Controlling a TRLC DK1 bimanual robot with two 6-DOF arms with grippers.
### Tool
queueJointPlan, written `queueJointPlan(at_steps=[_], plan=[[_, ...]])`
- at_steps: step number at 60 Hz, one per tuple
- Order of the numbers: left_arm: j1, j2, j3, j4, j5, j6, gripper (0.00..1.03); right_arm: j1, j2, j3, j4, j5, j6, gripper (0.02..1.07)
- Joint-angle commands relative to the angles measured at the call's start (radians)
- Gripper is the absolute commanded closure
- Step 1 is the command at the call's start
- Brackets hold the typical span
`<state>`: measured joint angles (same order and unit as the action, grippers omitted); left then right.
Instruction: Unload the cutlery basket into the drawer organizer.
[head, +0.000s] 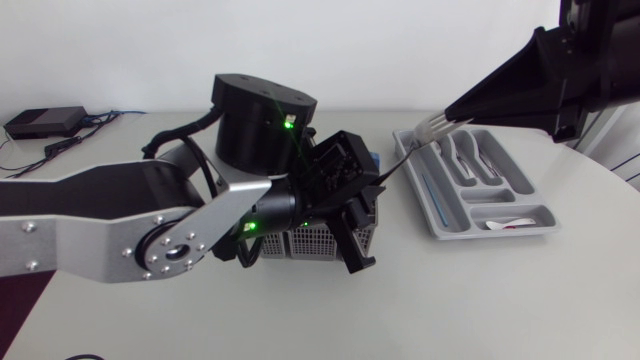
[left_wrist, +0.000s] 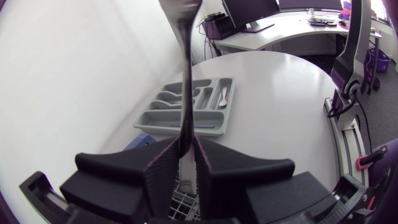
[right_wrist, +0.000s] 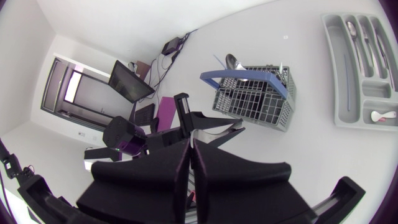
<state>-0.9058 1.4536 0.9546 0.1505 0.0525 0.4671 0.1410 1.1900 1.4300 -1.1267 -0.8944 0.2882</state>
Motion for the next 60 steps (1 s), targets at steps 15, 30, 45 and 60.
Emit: queueJointPlan(at_steps=[15, 30, 45, 60], plan=[[-0.012, -0.01, -0.03, 0.02, 0.015, -0.013, 0.79, -0.004, -0.015, -0.025, -0.002, -0.018, 0.006, 1.01], [-0.007, -0.012, -0.03, 0.014, 0.021, -0.008, 0.81, 0.012, -0.018, -0.037, -0.004, -0.02, 0.002, 0.93], [-0.004, -0.01, -0.03, 0.014, 0.023, -0.004, 0.81, 0.016, -0.027, -0.037, -0.004, -0.02, 0.0, 0.81], [-0.005, -0.009, -0.027, 0.011, 0.023, 0.002, 0.81, 0.008, -0.035, -0.04, -0.002, -0.018, -0.011, 0.8]])
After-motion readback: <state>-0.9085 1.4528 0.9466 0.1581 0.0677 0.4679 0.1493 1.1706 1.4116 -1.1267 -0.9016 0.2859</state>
